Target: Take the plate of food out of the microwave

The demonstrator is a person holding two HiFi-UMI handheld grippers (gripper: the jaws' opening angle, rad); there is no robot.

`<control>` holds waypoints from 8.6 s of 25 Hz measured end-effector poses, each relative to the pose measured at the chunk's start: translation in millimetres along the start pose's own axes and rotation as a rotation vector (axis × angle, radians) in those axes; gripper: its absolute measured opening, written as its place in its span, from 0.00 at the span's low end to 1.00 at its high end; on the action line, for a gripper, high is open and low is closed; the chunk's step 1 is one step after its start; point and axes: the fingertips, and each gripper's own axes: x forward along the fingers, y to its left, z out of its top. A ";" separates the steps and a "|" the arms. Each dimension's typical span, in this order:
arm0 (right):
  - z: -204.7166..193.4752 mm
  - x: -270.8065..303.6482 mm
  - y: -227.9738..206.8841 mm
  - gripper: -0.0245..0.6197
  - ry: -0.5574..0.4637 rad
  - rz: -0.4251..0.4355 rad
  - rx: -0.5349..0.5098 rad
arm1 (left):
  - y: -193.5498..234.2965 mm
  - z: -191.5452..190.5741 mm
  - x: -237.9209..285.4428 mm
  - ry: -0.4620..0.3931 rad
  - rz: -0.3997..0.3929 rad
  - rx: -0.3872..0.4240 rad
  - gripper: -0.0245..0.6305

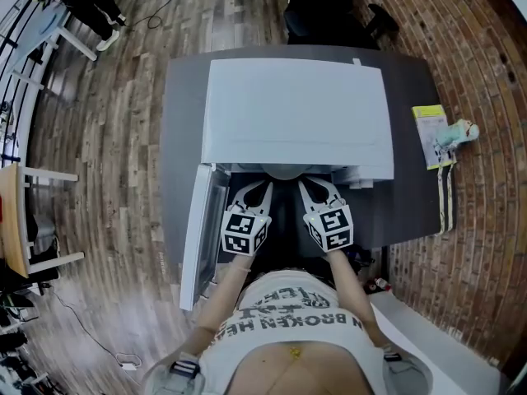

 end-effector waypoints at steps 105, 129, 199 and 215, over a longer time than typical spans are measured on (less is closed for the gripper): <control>-84.8 57.1 -51.8 0.12 0.019 0.102 1.012 | 44.7 -69.3 59.8 -0.070 -0.147 -0.999 0.09; -81.1 41.7 -44.6 0.12 -0.003 0.128 0.985 | 32.2 -67.1 44.7 -0.094 -0.160 -0.961 0.09; -126.3 -72.5 49.4 0.12 -0.016 0.182 0.936 | -50.3 -127.4 -83.8 -0.183 -0.138 -0.954 0.09; -156.9 -121.8 99.6 0.12 -0.094 0.087 0.981 | -71.7 -159.2 -133.0 -0.107 -0.230 -0.915 0.09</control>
